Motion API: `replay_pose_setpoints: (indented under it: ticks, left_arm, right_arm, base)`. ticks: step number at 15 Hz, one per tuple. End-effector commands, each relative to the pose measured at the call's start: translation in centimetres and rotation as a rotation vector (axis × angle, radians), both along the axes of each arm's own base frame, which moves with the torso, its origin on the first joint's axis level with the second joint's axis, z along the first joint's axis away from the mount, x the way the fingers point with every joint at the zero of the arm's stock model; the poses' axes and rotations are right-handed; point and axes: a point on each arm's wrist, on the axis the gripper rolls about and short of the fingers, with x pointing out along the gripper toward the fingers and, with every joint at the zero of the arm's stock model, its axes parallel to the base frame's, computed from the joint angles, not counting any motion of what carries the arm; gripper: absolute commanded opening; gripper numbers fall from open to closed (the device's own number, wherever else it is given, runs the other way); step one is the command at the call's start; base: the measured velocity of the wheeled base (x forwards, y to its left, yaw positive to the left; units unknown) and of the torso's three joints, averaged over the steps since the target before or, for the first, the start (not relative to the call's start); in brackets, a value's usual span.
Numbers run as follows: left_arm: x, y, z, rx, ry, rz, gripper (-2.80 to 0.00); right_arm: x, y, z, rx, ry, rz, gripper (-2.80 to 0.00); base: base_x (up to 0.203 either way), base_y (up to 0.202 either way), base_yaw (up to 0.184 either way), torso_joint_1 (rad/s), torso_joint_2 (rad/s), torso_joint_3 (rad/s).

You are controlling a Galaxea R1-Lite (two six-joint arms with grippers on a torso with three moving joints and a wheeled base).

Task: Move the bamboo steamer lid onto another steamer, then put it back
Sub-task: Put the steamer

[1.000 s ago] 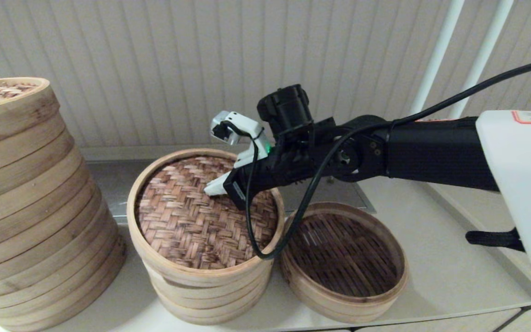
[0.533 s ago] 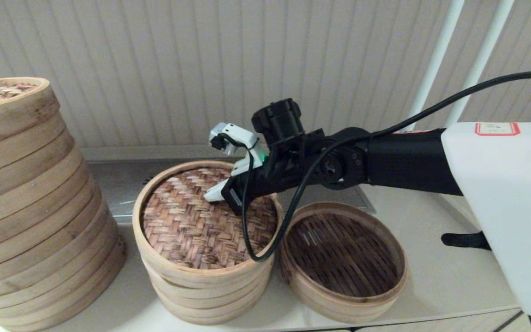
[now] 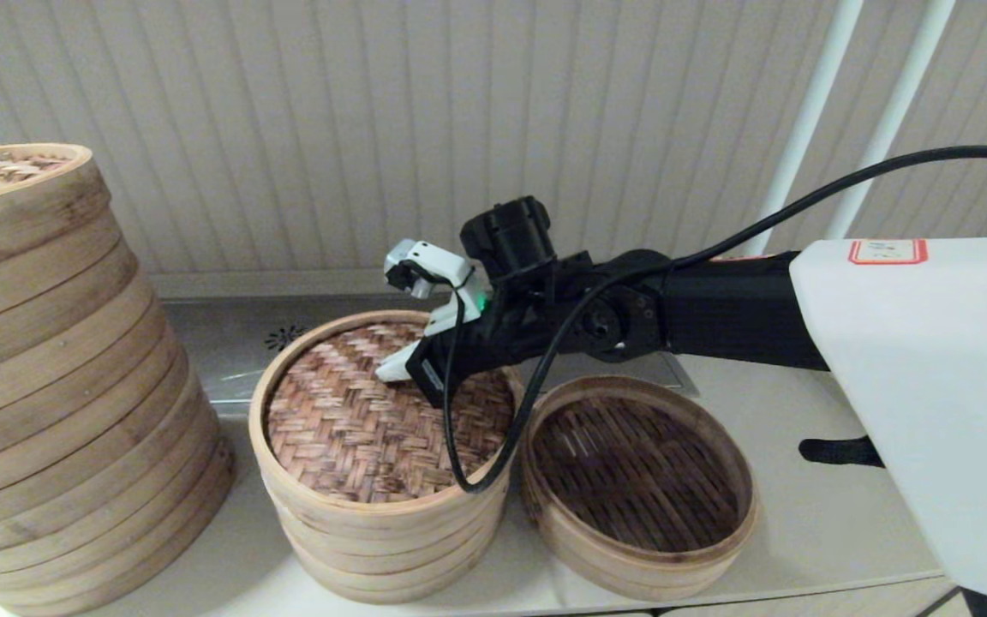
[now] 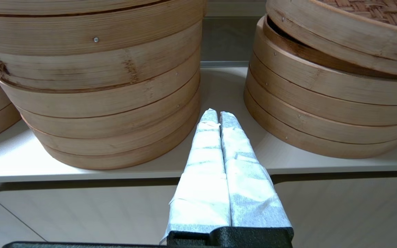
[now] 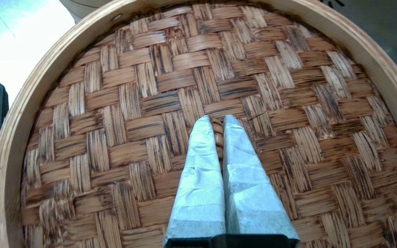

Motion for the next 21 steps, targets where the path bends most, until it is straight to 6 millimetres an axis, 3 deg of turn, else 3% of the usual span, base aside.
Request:
replay_pose_setpoints:
  ticks: [1,10,18,19,21]
  left_arm:
    - [0.0,0.0,0.0,0.001,0.002,0.0,-2.8]
    - [0.0,0.0,0.0,0.0,0.001,0.0,-2.8]
    - [0.0,0.0,0.0,0.0,0.002,0.0,-2.8]
    - [0.0,0.0,0.0,0.0,0.002,0.0,-2.8]
    - [0.0,0.0,0.0,0.001,0.002,0.0,-2.8]
  right_arm:
    - [0.1,0.2,-0.5,-0.007,0.007,0.004,-2.8]
    - [0.4,1.0,-1.7,-0.011,0.005,0.002,-2.8]
    - [0.2,1.7,-1.2,0.006,-0.059,-0.052,-2.8]
    - [0.2,1.6,-1.0,0.013,-0.07,-0.056,0.0]
    - [0.2,1.6,-0.8,0.016,-0.071,-0.057,0.0]
  base:
    - [0.0,0.0,0.0,0.0,0.0,0.0]
    - [0.0,0.0,0.0,0.0,0.0,0.0]
    - [0.0,0.0,0.0,0.0,0.0,0.0]
    - [0.0,0.0,0.0,0.0,0.0,0.0]
    - [0.0,0.0,0.0,0.0,0.0,0.0]
